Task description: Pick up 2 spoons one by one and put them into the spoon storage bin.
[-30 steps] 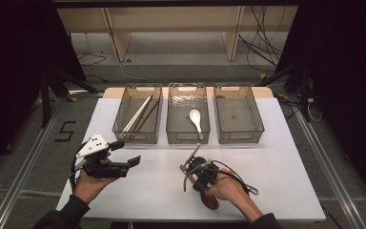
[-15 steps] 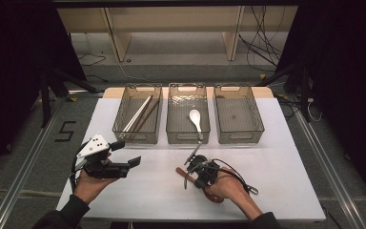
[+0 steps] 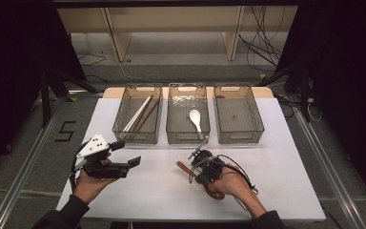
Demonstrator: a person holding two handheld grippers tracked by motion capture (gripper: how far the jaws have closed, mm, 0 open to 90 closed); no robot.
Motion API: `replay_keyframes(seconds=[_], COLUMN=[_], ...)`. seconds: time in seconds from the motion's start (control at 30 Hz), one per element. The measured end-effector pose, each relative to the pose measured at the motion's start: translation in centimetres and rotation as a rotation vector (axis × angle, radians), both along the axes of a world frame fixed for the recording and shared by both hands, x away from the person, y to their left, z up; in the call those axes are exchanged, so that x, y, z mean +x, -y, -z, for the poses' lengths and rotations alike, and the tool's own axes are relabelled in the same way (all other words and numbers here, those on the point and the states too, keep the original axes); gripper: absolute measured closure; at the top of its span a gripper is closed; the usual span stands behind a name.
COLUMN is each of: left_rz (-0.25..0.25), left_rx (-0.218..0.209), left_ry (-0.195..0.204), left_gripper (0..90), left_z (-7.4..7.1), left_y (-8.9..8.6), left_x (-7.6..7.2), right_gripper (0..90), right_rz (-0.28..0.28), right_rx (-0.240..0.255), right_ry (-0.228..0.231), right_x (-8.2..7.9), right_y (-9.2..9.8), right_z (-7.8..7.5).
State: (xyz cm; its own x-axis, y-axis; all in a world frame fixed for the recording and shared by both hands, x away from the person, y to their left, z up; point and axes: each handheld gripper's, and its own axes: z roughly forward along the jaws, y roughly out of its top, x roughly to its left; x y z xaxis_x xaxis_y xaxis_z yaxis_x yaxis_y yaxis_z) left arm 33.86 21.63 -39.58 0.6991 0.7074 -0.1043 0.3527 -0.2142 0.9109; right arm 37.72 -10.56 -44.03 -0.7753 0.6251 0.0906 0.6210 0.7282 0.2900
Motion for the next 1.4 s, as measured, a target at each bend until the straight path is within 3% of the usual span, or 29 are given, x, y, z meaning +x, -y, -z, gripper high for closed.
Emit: replay_keyframes(seconds=[0.4, 0.67, 1.07, 1.4], left_rz=[-0.001, -0.003, -0.004, -0.002], left_rx=[-0.002, -0.005, -0.006, 0.002], left_ry=[0.001, 0.002, 0.002, 0.004], left_gripper=[15.0, 15.1, 15.0, 15.0], left_z=[0.0, 0.0, 0.1, 0.1], left_y=[0.0, 0.0, 0.3, 0.2], left_x=[0.0, 0.0, 0.0, 0.0], right_gripper=[82.6, 82.6, 82.6, 82.7], right_rz=[0.052, 0.066, 0.104, 0.124], right_rx=[0.132, 0.165, 0.233, 0.285], right_ry=[0.062, 0.105, 0.130, 0.184], right_x=[0.8, 1.3, 2.1, 3.5], right_y=[1.5, 1.9, 2.3, 2.8], right_z=[-2.2, -3.2, -4.1, -5.9])
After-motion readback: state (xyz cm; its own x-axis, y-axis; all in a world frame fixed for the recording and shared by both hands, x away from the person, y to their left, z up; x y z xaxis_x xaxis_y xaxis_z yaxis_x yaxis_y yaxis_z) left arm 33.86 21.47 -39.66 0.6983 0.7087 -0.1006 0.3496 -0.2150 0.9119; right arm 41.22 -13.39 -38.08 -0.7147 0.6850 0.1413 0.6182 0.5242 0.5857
